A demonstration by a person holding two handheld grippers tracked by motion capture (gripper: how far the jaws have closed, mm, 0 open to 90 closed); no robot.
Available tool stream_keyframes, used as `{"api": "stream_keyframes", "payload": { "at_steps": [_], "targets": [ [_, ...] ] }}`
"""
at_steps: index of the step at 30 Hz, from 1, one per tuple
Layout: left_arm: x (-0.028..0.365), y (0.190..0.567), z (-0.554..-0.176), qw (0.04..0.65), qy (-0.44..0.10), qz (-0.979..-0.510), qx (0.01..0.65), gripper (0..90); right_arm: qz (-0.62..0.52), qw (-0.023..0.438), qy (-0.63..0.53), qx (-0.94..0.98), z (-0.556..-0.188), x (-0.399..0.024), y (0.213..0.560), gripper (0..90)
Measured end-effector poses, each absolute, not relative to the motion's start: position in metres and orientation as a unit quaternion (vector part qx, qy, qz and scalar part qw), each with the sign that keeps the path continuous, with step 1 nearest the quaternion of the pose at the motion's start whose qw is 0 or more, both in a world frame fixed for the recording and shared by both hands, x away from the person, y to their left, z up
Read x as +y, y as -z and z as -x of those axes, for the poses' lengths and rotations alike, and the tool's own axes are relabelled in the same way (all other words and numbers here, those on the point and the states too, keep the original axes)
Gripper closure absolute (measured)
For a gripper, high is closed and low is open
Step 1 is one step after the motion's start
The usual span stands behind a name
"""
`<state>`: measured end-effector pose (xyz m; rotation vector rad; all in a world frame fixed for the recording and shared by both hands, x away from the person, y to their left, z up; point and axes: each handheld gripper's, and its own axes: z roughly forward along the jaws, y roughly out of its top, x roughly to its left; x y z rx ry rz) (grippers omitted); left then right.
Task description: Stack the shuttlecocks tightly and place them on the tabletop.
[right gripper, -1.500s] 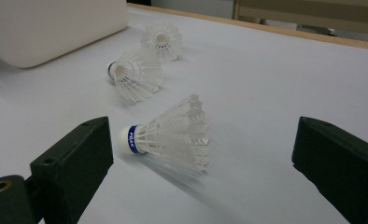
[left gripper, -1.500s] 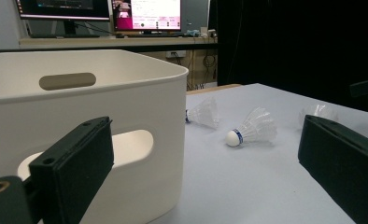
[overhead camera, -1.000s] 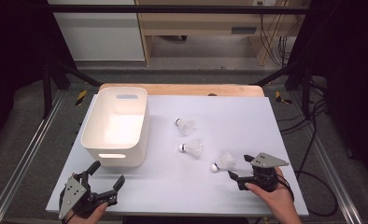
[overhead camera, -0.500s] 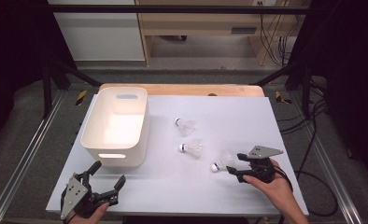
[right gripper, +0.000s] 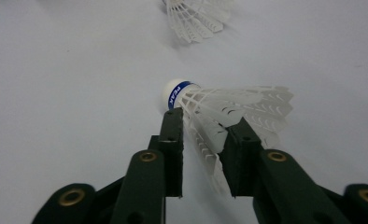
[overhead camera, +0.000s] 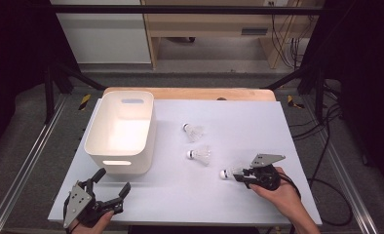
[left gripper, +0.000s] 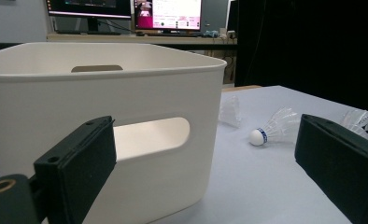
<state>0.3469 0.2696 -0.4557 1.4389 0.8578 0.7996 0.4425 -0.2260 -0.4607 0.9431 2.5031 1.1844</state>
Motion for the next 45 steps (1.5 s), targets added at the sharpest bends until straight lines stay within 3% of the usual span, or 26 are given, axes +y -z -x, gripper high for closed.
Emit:
{"api": "stream_keyframes", "payload": {
  "at_steps": [6,19,31,45],
  "targets": [
    [0.272,0.456,-0.347,0.597,-0.347,-0.617,0.377,5.8,-0.31,0.105,-0.41,0.851,-0.437,-0.225,0.46,89.9],
    [0.27,0.457,-0.349,0.596,-0.347,-0.617,0.378,6.0,-0.326,0.153,-0.454,0.815,-0.462,-0.203,0.445,90.0],
    [0.27,0.456,-0.347,0.601,-0.35,-0.611,0.377,4.3,-0.324,0.107,-0.474,0.812,-0.492,-0.168,0.462,90.0],
    [0.267,0.455,-0.347,0.602,-0.348,-0.615,0.372,4.7,-0.306,0.087,-0.472,0.822,-0.508,-0.129,0.468,90.0]
  ]
}}
